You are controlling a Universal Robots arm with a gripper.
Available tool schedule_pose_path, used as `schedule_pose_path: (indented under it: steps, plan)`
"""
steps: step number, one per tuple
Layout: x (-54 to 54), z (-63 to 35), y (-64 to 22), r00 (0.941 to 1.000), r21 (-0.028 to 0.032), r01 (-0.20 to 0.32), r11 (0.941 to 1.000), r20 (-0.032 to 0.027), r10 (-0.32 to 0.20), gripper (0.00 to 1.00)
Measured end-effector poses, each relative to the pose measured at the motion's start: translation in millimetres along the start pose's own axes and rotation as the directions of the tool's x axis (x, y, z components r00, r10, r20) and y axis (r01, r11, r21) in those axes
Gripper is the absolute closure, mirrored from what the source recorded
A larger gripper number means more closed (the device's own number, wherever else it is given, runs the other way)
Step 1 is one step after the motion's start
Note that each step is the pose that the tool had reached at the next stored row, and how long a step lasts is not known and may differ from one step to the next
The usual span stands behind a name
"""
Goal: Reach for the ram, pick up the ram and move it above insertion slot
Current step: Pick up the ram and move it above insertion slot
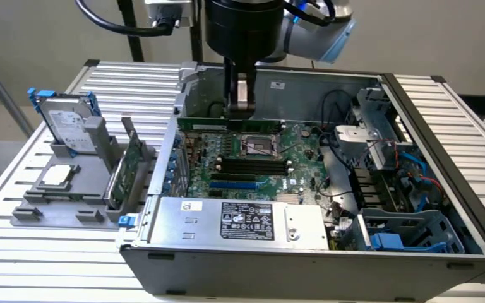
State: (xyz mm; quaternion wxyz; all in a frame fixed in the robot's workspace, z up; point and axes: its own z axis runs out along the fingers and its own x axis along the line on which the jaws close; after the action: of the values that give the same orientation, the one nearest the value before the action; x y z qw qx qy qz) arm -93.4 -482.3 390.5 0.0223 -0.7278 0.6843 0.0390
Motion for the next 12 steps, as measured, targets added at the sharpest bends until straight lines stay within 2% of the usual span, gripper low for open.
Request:
schedule_pose_path:
  steps: [6, 12]
  plan:
    - [-12.2, 7.1, -19.2, 1.0, -0.0002, 0.0, 1.0, -0.0024, 0.0, 0.87]
    - [-15.9, 10.3, -33.6, 0.9999, 0.0009, -0.012, 0.9999, -0.0025, 0.012, 0.87]
